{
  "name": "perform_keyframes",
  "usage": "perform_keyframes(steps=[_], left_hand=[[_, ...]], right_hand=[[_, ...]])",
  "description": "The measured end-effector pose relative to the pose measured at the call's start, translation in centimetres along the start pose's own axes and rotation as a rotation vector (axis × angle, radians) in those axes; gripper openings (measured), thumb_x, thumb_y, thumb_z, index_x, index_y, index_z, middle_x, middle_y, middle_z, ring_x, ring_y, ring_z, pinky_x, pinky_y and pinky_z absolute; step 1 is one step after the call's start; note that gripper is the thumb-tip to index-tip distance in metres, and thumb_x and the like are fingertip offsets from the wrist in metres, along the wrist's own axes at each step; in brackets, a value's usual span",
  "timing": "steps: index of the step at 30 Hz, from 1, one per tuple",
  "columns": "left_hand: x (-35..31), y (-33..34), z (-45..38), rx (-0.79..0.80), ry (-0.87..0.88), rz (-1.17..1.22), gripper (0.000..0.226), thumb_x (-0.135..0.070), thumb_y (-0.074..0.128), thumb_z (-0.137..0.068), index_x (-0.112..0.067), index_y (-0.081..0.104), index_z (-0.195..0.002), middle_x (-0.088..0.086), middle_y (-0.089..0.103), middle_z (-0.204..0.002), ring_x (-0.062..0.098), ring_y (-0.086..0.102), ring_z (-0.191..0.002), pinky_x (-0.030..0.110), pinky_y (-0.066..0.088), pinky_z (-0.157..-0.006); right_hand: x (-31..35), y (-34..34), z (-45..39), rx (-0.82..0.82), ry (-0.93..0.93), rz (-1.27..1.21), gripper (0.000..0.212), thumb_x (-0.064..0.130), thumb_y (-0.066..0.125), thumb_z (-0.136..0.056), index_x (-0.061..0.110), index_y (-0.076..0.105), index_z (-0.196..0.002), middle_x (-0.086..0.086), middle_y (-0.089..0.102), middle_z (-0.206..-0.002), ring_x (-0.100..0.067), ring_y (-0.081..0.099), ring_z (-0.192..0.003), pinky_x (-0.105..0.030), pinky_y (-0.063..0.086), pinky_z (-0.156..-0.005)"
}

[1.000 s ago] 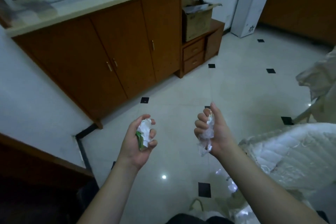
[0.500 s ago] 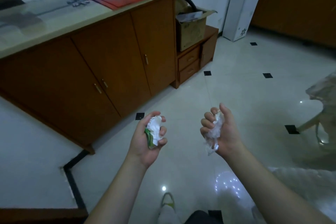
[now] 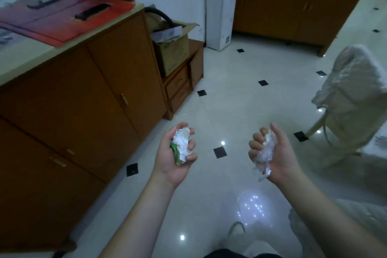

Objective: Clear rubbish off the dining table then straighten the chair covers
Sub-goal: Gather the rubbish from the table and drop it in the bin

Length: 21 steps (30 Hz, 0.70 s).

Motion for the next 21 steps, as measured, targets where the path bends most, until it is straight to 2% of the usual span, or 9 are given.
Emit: perform_keyframes(steps=[2,5,8,12,17,21], left_hand=[[1.0,2.2,-3.5,0.015,-0.024,-0.038,0.017,-0.028,0.054,-0.079,-0.018,0.060,-0.090,0.001,0.056,-0.079,0.011,0.042,-0.050,0.016,0.025,-0.038],[2.7,6.1,-9.2,0.054,-0.053,-0.068,0.016,-0.027,0.056,-0.078,-0.018,0.059,-0.090,0.001,0.056,-0.079,0.012,0.042,-0.050,0.017,0.025,-0.038],[5.6,11.0,-14.4,0.106,-0.121,-0.110,0.015,-0.027,0.055,-0.079,-0.018,0.060,-0.090,0.000,0.057,-0.079,0.012,0.042,-0.051,0.018,0.026,-0.038],[9.6,17.8,-19.9,0.157,-0.220,-0.171,0.013,-0.027,0.055,-0.082,-0.019,0.060,-0.091,0.000,0.056,-0.080,0.012,0.042,-0.054,0.018,0.025,-0.039],[12.6,23.8,-26.4,0.188,-0.301,-0.169,0.011,-0.026,0.050,-0.089,-0.020,0.059,-0.089,-0.001,0.056,-0.079,0.012,0.040,-0.053,0.017,0.024,-0.040],[14.1,26.9,-31.3,0.233,-0.342,-0.168,0.010,-0.025,0.054,-0.083,-0.020,0.059,-0.090,0.000,0.055,-0.080,0.012,0.040,-0.054,0.017,0.027,-0.037]], right_hand=[[3.5,-0.9,-1.4,0.015,-0.056,-0.018,0.047,0.040,0.089,-0.049,0.023,0.049,-0.066,0.007,0.034,-0.060,-0.008,0.033,-0.045,-0.019,0.036,-0.040],[8.4,-1.3,-3.8,0.060,-0.144,0.022,0.042,0.044,0.085,-0.054,0.022,0.051,-0.066,0.007,0.035,-0.060,-0.007,0.033,-0.045,-0.019,0.037,-0.040],[12.7,-2.9,-7.0,0.005,-0.179,0.012,0.038,0.045,0.082,-0.058,0.023,0.052,-0.066,0.007,0.035,-0.063,-0.008,0.035,-0.047,-0.019,0.038,-0.041],[18.8,-5.2,-11.2,-0.043,-0.190,-0.093,0.051,0.042,0.093,-0.038,0.024,0.054,-0.066,0.007,0.041,-0.060,-0.008,0.042,-0.048,-0.018,0.043,-0.042],[25.3,-6.3,-15.5,-0.022,-0.217,-0.121,0.047,0.042,0.093,-0.043,0.024,0.056,-0.066,0.007,0.043,-0.060,-0.008,0.045,-0.048,-0.020,0.044,-0.042],[29.0,-7.5,-19.0,-0.041,-0.247,-0.139,0.049,0.042,0.092,-0.044,0.023,0.055,-0.068,0.006,0.041,-0.061,-0.009,0.044,-0.048,-0.021,0.043,-0.041]])
Point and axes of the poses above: each hand's wrist, its own z-axis away from the middle knuckle, its own y-axis out of the palm, x = y × z, the point moved 10 cm from there along -z, towards the middle knuckle
